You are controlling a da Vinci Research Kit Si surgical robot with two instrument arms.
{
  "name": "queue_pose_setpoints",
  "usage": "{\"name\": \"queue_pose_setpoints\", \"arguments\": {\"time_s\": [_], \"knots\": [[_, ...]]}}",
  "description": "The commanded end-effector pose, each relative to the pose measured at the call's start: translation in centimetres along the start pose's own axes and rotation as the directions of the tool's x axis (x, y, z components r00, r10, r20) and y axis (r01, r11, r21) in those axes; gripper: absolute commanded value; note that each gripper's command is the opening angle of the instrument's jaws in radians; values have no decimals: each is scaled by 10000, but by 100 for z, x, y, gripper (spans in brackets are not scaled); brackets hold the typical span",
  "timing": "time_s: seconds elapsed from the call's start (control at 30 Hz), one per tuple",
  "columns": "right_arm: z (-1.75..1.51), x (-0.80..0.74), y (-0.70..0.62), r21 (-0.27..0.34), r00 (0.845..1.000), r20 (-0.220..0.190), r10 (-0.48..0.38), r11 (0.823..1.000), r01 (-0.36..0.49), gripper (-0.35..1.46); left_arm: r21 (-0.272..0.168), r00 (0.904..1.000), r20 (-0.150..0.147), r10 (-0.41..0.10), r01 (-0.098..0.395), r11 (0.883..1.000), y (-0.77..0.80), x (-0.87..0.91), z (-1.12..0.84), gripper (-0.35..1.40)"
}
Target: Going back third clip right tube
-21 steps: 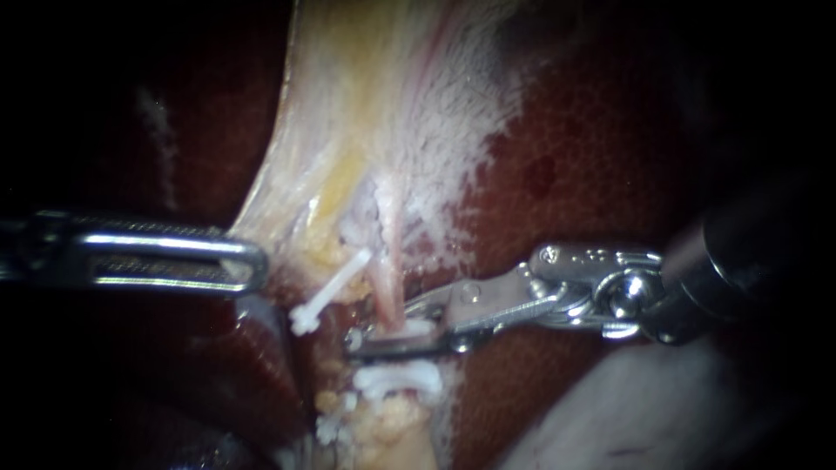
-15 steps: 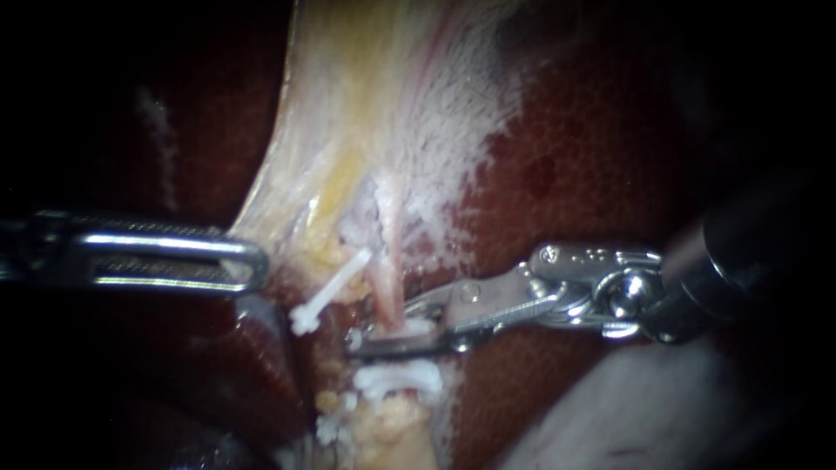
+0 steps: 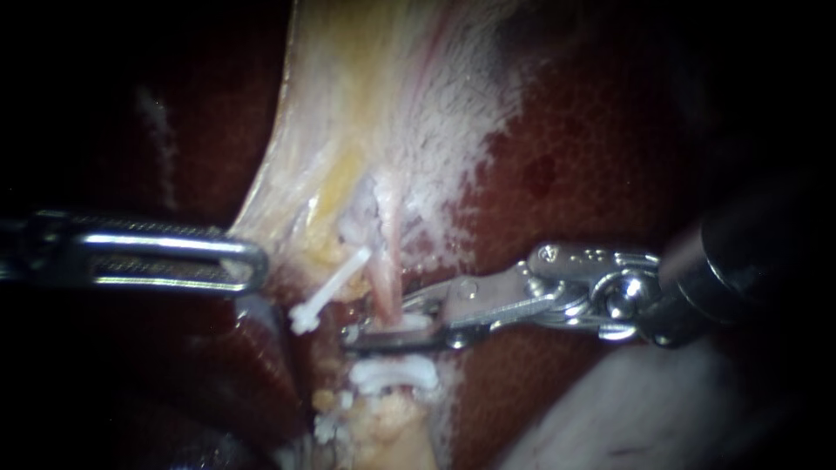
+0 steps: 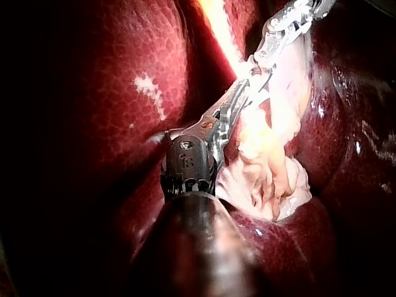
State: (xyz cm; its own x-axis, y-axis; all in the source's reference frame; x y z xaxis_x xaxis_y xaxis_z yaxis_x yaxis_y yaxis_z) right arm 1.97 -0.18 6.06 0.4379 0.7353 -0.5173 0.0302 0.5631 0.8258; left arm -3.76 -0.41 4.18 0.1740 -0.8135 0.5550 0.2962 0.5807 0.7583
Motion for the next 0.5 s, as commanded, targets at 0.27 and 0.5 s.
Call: {"name": "queue_pose_setpoints", "arguments": {"time_s": [0.27,0.5], "knots": [[3,2,-1,-153,9997,-58,-217,9997,216,50,1,10000,-1,2,-2,10000,0,0,0,-35],[-5,5,-5,-413,9991,-204,-373,9985,365,60,3,10000,-2,2,-2,10000,0,1,-1,-35]]}}
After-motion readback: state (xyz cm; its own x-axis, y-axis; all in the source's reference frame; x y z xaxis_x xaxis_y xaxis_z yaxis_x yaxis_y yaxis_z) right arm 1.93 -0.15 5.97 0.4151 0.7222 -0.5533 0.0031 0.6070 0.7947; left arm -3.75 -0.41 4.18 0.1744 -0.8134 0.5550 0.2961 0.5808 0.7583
